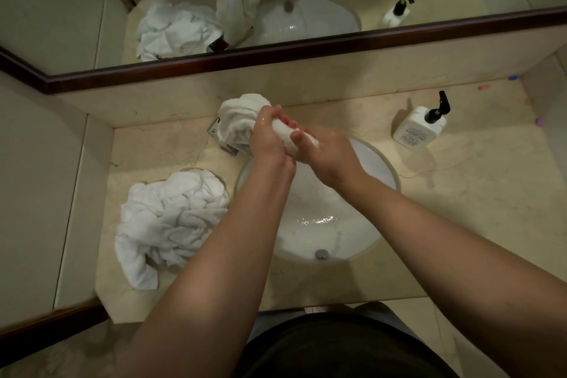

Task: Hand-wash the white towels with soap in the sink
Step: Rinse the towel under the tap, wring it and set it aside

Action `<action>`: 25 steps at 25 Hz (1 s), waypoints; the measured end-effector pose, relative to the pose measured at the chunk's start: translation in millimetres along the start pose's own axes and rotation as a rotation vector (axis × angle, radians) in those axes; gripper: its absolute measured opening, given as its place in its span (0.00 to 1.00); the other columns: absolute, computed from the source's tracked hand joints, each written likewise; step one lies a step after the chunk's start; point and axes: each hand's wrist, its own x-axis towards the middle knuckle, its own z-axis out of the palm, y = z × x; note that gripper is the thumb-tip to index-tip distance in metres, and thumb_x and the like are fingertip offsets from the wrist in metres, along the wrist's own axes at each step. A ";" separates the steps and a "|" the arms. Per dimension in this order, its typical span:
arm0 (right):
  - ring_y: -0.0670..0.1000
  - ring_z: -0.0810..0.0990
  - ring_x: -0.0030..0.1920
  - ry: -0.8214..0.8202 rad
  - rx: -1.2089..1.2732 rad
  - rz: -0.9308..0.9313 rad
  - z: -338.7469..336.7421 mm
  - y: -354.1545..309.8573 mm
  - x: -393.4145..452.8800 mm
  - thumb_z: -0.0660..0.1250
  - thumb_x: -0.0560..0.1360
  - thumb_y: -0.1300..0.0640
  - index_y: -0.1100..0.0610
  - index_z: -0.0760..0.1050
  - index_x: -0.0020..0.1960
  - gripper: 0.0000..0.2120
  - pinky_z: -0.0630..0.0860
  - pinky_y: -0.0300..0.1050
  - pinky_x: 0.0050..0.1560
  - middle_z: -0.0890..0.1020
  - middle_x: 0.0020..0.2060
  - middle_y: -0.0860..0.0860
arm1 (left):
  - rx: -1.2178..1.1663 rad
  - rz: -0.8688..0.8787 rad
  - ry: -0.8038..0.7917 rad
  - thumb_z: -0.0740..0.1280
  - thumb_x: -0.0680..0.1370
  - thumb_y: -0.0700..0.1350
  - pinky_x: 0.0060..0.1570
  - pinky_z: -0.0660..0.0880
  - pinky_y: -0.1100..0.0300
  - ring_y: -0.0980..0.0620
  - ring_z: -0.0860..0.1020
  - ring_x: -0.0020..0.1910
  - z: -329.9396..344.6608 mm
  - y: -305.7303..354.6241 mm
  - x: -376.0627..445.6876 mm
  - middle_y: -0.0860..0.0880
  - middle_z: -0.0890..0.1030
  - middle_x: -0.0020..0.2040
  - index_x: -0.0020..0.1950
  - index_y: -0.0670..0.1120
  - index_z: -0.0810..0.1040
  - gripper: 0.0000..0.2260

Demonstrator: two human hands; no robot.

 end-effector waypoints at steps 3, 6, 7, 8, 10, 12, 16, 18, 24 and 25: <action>0.47 0.76 0.32 -0.242 0.227 0.147 -11.4 -7.2 -3.0 0.70 0.72 0.36 0.46 0.78 0.41 0.14 0.71 0.42 0.33 0.79 0.32 0.45 | 0.094 0.032 -0.136 0.67 0.78 0.47 0.34 0.75 0.60 0.54 0.75 0.29 -12.2 3.8 -6.1 0.50 0.74 0.31 0.41 0.44 0.74 0.09; 0.50 0.65 0.24 -0.370 0.515 0.356 -32.6 -13.0 -2.5 0.70 0.74 0.41 0.58 0.77 0.42 0.19 0.59 0.40 0.25 0.70 0.26 0.52 | 0.142 0.011 -0.472 0.61 0.80 0.47 0.44 0.75 0.55 0.50 0.79 0.42 -29.8 13.2 -11.6 0.47 0.80 0.41 0.52 0.42 0.75 0.10; 0.49 0.62 0.23 -0.459 0.551 0.407 -40.1 -14.9 -1.9 0.66 0.76 0.40 0.59 0.76 0.44 0.21 0.55 0.40 0.25 0.68 0.24 0.52 | 0.156 0.015 -0.557 0.63 0.78 0.48 0.41 0.74 0.55 0.50 0.79 0.45 -35.4 14.4 -12.1 0.47 0.81 0.45 0.56 0.43 0.75 0.11; 0.48 0.59 0.22 -0.565 0.579 0.446 -46.4 -17.8 -0.9 0.62 0.77 0.38 0.60 0.76 0.44 0.24 0.53 0.41 0.26 0.67 0.24 0.52 | 0.166 0.020 -0.612 0.69 0.76 0.51 0.35 0.74 0.55 0.50 0.80 0.44 -38.4 14.5 -12.6 0.48 0.82 0.47 0.58 0.45 0.75 0.15; 0.47 0.57 0.20 -0.747 0.625 0.488 -51.8 -21.9 1.5 0.59 0.75 0.34 0.60 0.75 0.44 0.28 0.50 0.41 0.26 0.64 0.24 0.52 | 0.160 0.029 -0.665 0.77 0.67 0.60 0.25 0.71 0.60 0.51 0.80 0.38 -37.7 12.0 -10.6 0.50 0.81 0.43 0.54 0.48 0.80 0.22; 0.47 0.57 0.20 -0.791 0.608 0.506 -49.4 -23.7 0.8 0.59 0.74 0.32 0.60 0.74 0.42 0.29 0.49 0.41 0.27 0.64 0.24 0.52 | 0.126 0.053 -0.648 0.75 0.68 0.60 0.27 0.71 0.61 0.54 0.80 0.35 -32.1 9.5 -14.8 0.53 0.81 0.38 0.41 0.51 0.84 0.13; 0.48 0.62 0.21 -0.501 0.479 0.479 -35.2 -23.7 -4.0 0.62 0.73 0.32 0.60 0.74 0.39 0.30 0.56 0.38 0.24 0.69 0.24 0.52 | -0.017 0.000 -0.301 0.67 0.75 0.42 0.39 0.76 0.59 0.53 0.80 0.33 -13.3 6.9 -19.3 0.49 0.79 0.33 0.34 0.44 0.80 0.10; 0.48 0.64 0.21 -0.303 0.453 0.403 -23.5 -19.5 -7.7 0.65 0.74 0.35 0.57 0.71 0.31 0.27 0.60 0.39 0.25 0.70 0.23 0.52 | -0.031 -0.025 -0.114 0.69 0.77 0.44 0.34 0.73 0.61 0.55 0.73 0.26 -0.9 4.7 -18.2 0.51 0.74 0.29 0.38 0.45 0.75 0.09; 0.54 0.75 0.32 -0.022 0.248 0.171 -9.6 9.3 -13.6 0.57 0.67 0.26 0.56 0.74 0.31 0.32 0.71 0.51 0.37 0.76 0.27 0.51 | 0.010 -0.054 0.061 0.68 0.77 0.39 0.27 0.69 0.63 0.56 0.69 0.21 18.9 -10.3 -13.0 0.52 0.71 0.25 0.35 0.45 0.69 0.12; 0.55 0.77 0.35 -0.007 0.212 0.134 -10.2 12.8 -13.4 0.55 0.69 0.27 0.57 0.78 0.35 0.34 0.72 0.52 0.40 0.78 0.29 0.52 | 0.009 -0.069 0.077 0.68 0.76 0.39 0.27 0.70 0.62 0.56 0.69 0.21 20.6 -12.0 -11.7 0.52 0.71 0.25 0.34 0.46 0.69 0.12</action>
